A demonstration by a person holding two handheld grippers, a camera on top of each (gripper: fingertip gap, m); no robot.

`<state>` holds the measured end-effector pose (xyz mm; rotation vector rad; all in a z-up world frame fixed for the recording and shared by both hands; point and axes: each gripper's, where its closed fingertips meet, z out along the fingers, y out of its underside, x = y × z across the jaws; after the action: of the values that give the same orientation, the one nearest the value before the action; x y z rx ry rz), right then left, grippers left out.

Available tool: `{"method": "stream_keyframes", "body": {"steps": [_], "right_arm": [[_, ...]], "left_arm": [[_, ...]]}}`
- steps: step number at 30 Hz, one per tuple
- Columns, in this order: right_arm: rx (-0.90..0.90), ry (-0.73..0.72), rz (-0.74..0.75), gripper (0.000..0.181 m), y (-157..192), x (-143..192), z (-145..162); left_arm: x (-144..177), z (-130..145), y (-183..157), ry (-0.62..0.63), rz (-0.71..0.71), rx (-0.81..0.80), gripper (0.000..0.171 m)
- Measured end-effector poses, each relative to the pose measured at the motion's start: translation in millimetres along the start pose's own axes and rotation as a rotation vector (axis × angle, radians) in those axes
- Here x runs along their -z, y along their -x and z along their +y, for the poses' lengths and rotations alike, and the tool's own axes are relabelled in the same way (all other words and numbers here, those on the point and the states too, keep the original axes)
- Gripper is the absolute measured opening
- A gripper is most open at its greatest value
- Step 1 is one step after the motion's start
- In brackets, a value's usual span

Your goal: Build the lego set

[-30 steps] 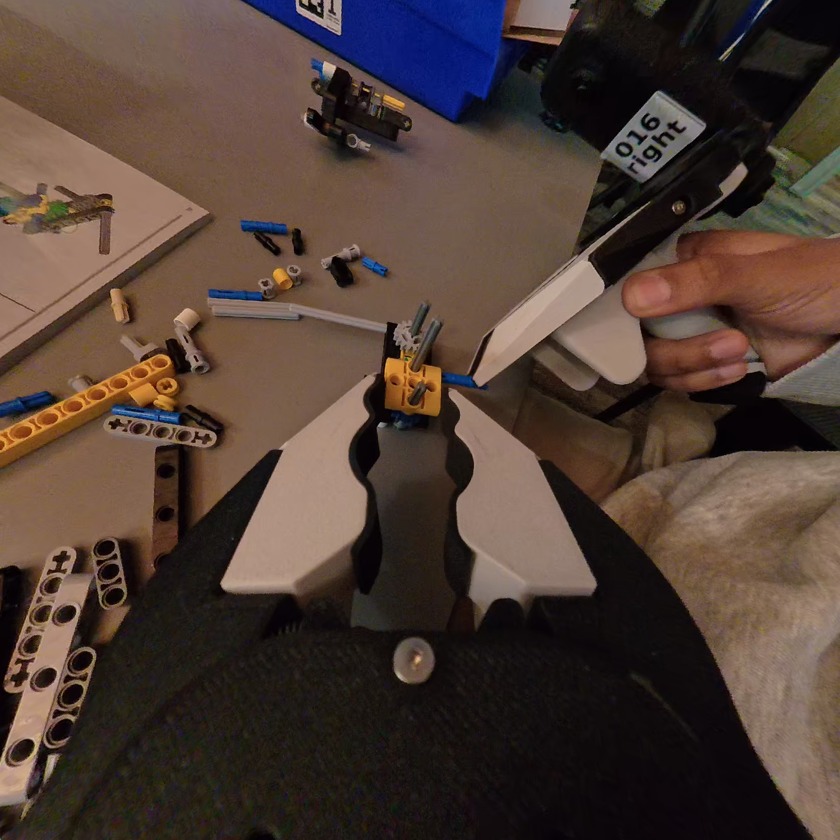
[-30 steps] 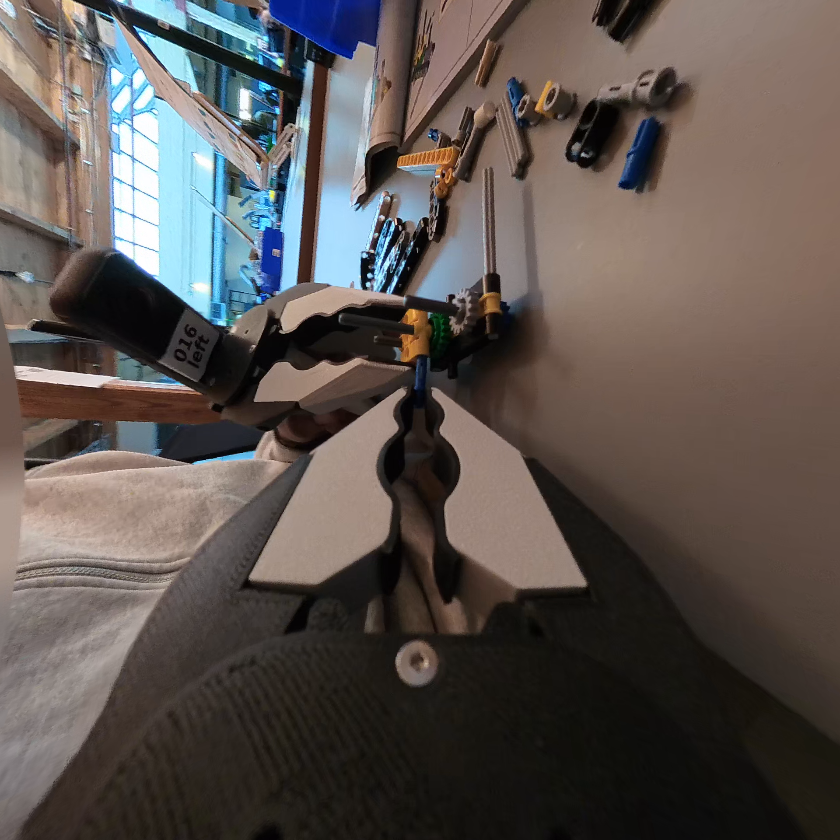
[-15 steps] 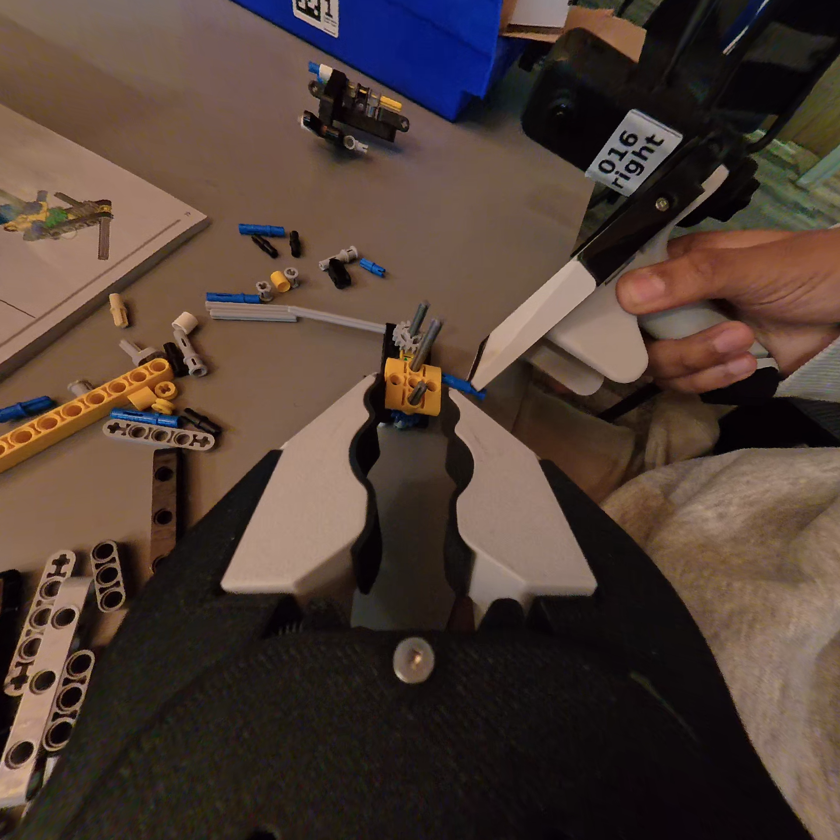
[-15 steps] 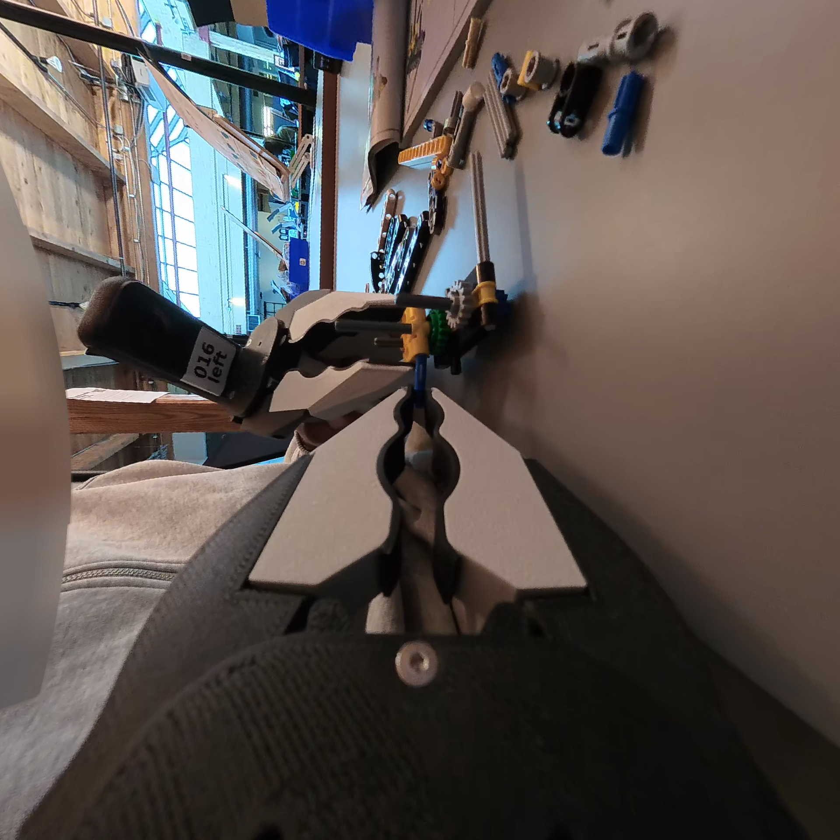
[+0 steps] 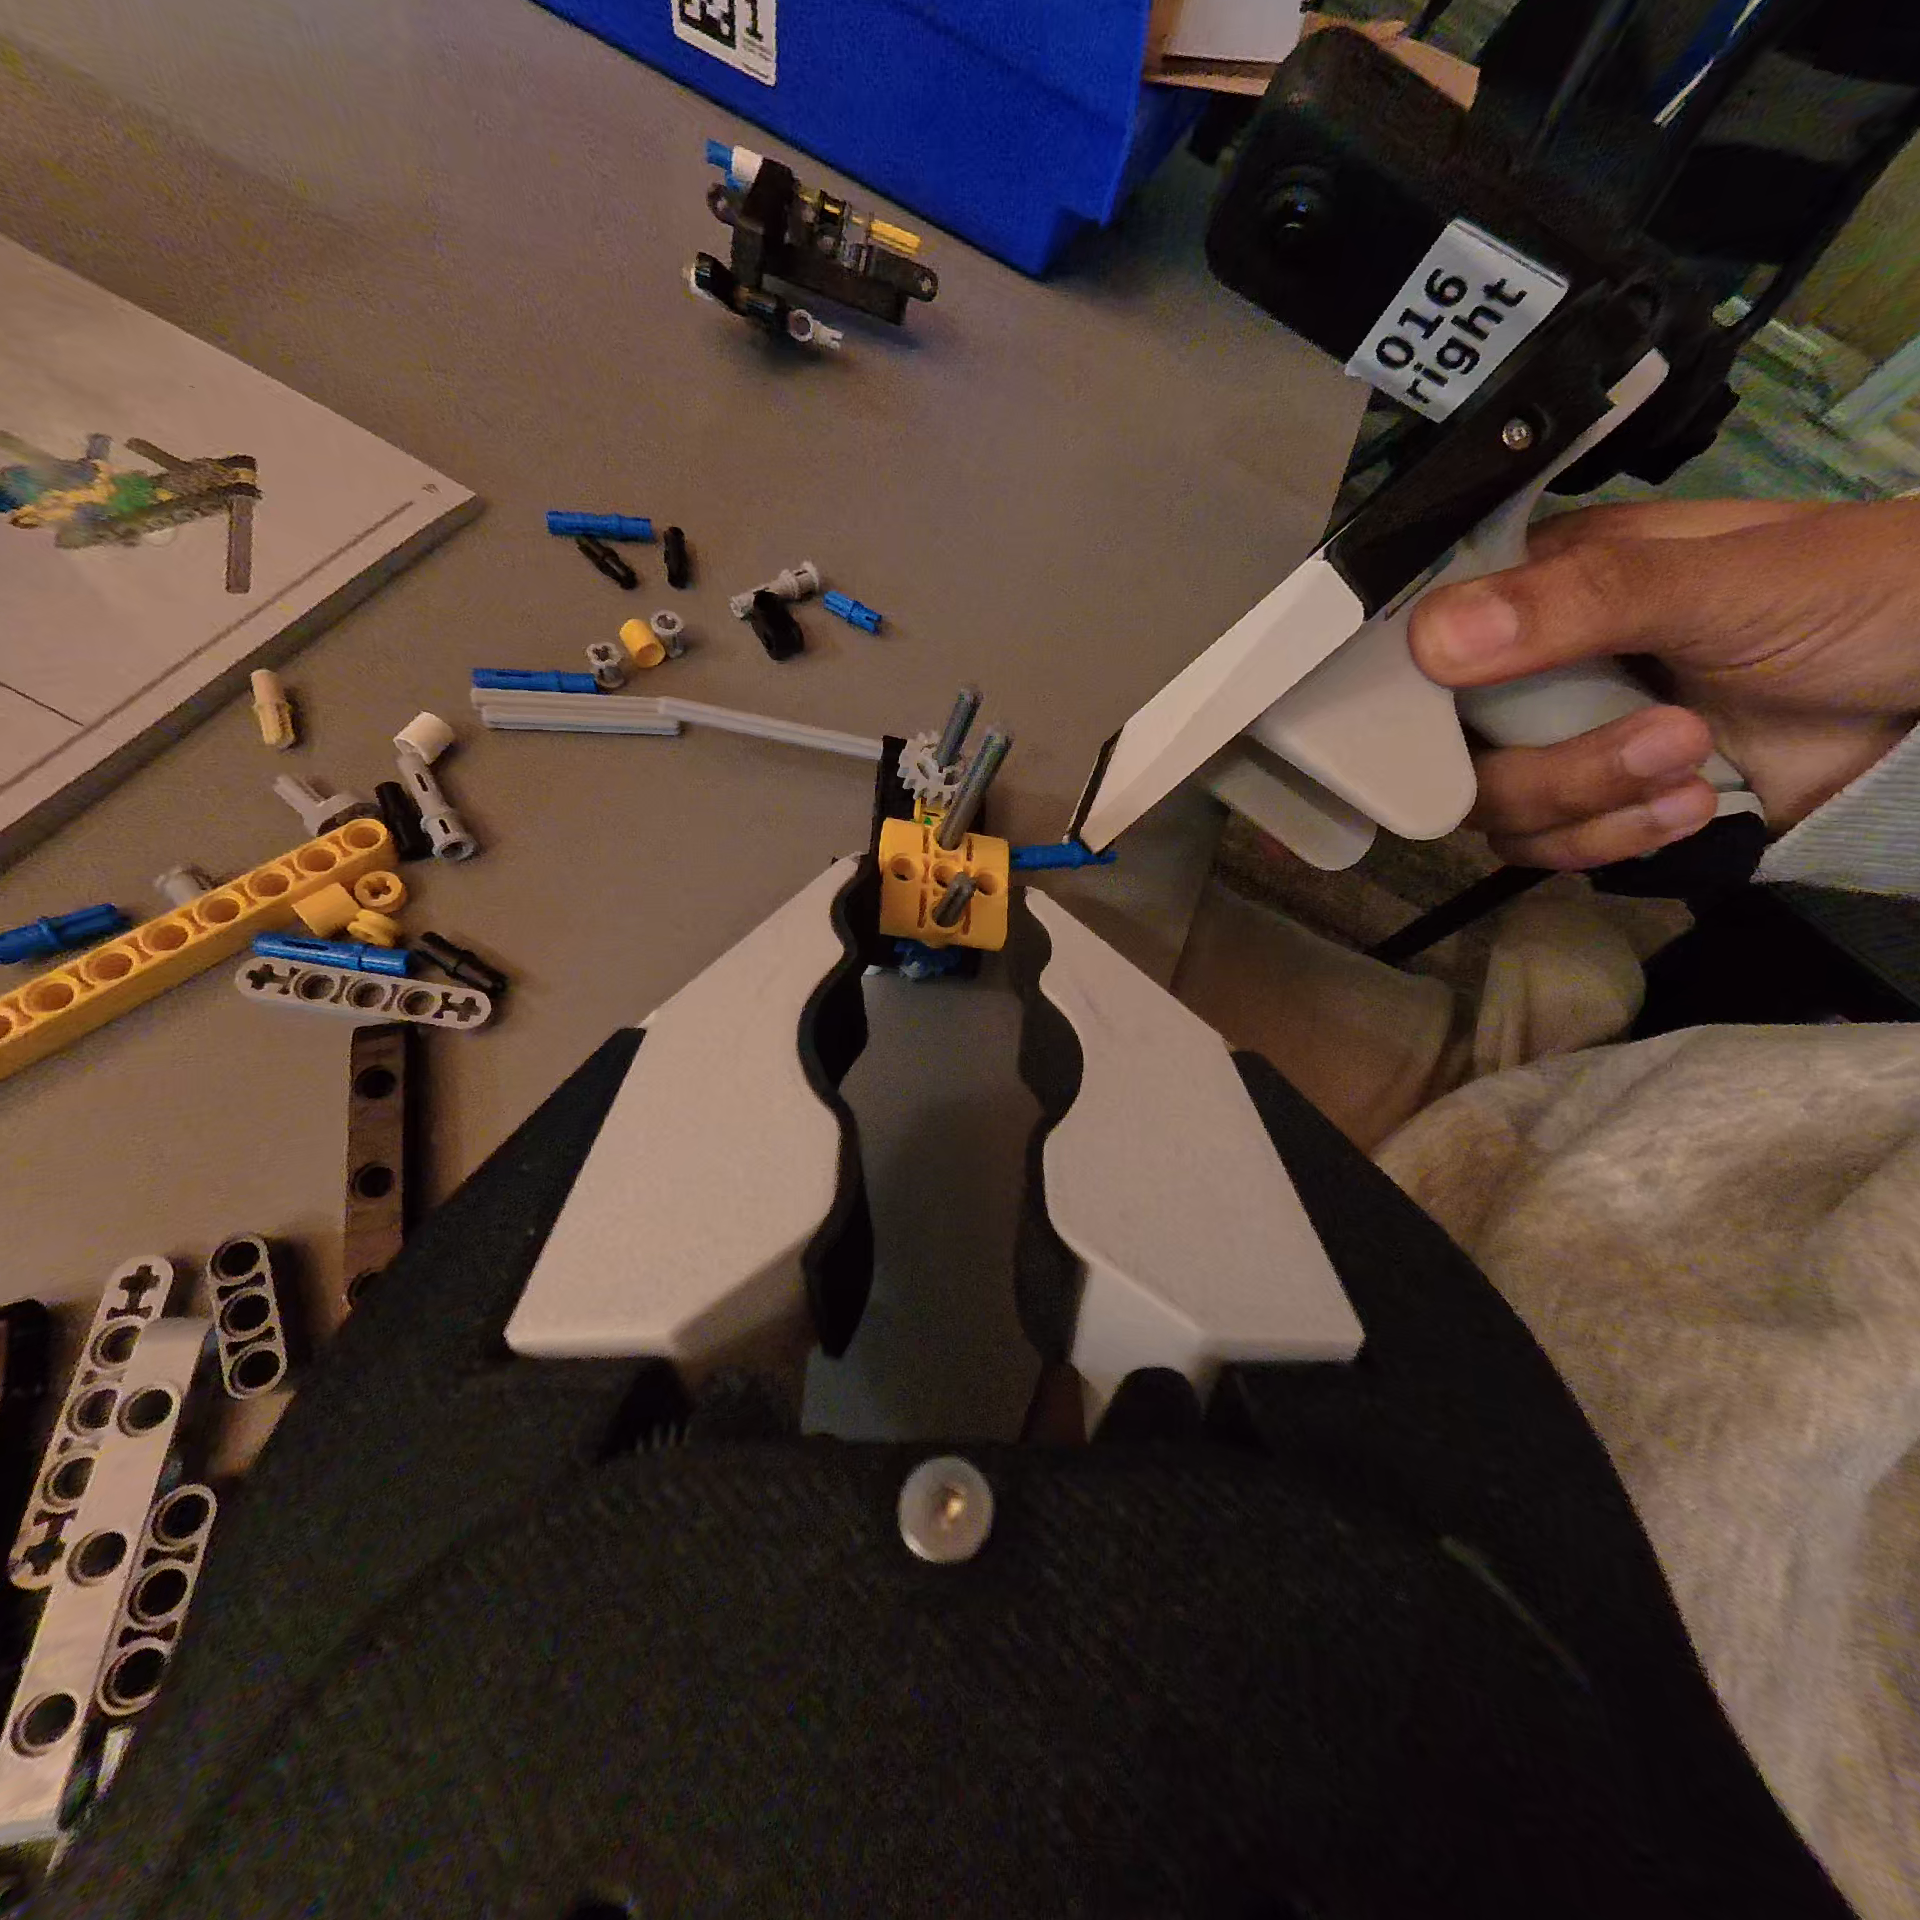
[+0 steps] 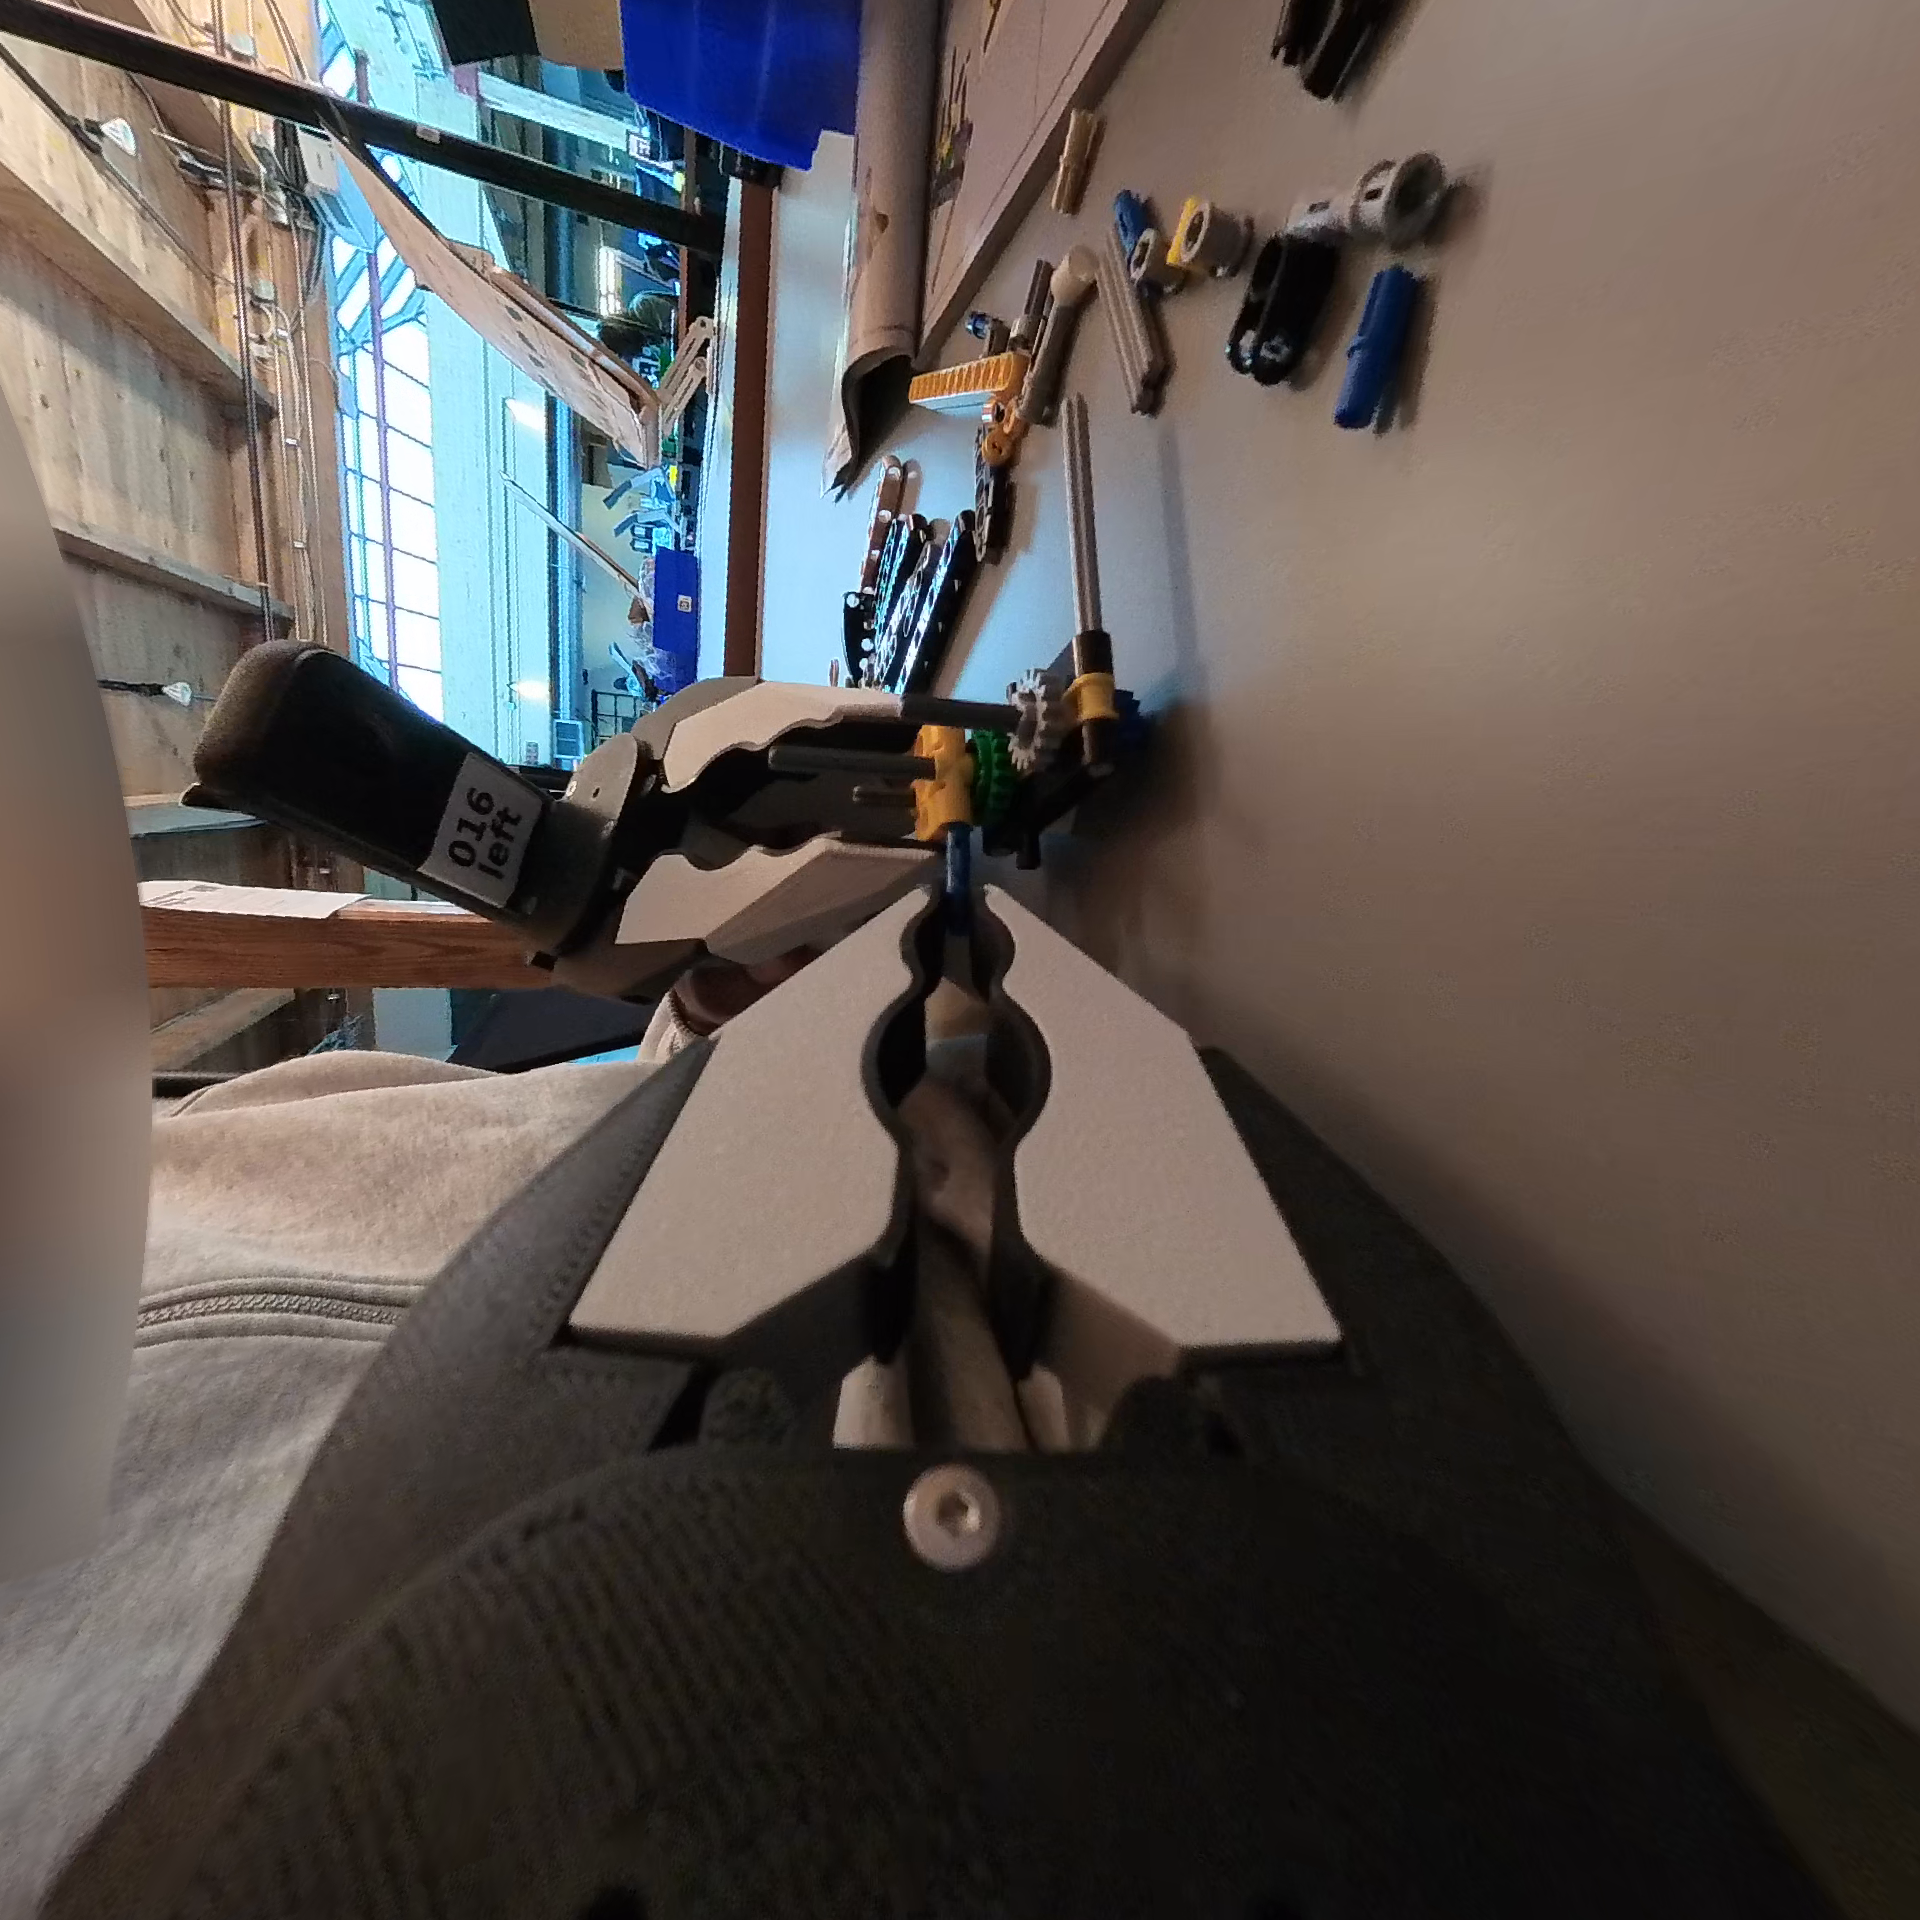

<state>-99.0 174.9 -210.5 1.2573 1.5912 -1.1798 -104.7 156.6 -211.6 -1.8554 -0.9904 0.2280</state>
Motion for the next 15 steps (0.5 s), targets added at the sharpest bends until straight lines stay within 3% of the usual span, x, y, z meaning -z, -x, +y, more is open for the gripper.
{"method": "stream_keyframes", "body": {"steps": [15], "right_arm": [[0.053,-0.104,0.017,0.001,2.1,-1.6,-3.4]], "left_arm": [[-0.6,-2.3,4.3,-0.023,-0.012,0.063,0.023]]}}
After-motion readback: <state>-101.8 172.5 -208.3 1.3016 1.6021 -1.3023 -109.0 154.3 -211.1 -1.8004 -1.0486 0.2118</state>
